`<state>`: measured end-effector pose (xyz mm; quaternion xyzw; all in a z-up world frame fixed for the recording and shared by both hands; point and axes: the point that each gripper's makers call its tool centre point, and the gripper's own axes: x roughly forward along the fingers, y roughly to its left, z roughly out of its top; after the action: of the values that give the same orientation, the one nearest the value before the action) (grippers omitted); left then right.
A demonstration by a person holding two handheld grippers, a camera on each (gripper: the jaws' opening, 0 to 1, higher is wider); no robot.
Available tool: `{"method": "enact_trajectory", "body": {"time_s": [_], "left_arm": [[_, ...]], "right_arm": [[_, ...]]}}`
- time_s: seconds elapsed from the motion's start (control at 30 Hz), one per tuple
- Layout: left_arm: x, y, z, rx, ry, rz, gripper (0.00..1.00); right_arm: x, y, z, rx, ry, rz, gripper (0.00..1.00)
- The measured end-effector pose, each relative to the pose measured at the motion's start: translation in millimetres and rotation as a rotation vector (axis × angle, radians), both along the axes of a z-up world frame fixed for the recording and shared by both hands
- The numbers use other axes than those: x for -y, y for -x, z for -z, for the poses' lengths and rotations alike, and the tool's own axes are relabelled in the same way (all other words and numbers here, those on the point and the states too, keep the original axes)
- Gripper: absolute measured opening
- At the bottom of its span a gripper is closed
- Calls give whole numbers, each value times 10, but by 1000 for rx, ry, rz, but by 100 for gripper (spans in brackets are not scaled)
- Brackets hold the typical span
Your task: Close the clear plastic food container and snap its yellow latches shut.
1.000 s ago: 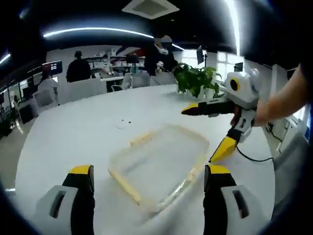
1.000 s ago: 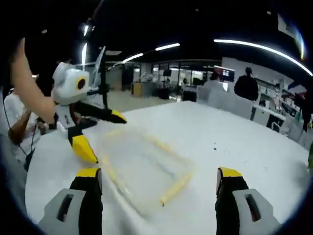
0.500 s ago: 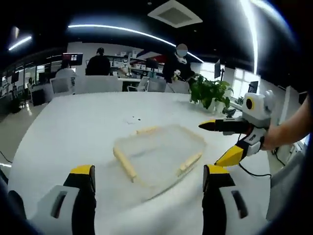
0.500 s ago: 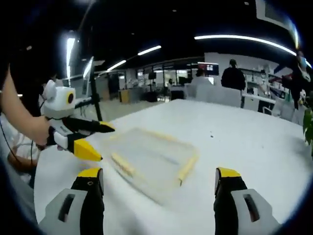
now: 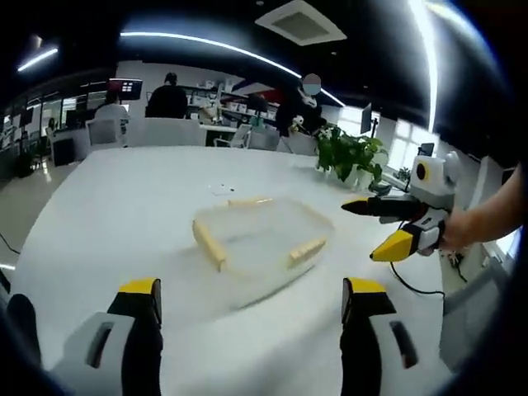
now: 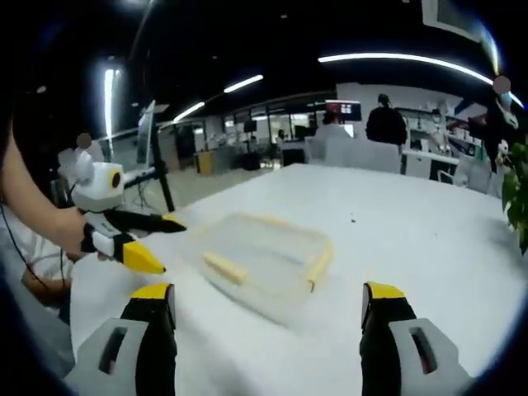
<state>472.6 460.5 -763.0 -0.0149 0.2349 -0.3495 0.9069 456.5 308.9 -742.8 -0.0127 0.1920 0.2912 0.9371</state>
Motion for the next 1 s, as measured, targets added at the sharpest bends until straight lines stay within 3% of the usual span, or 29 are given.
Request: {"method": "enact_trajectory", "body": {"time_s": [0.5, 1.0], "left_arm": [[-137, 234, -128, -18, 40, -26, 87], [-238, 494, -160, -33, 69, -38, 88]], "right_arm": [[168, 392, -23, -33, -2, 43, 94], [324, 723, -198, -28, -58, 92, 93]]}}
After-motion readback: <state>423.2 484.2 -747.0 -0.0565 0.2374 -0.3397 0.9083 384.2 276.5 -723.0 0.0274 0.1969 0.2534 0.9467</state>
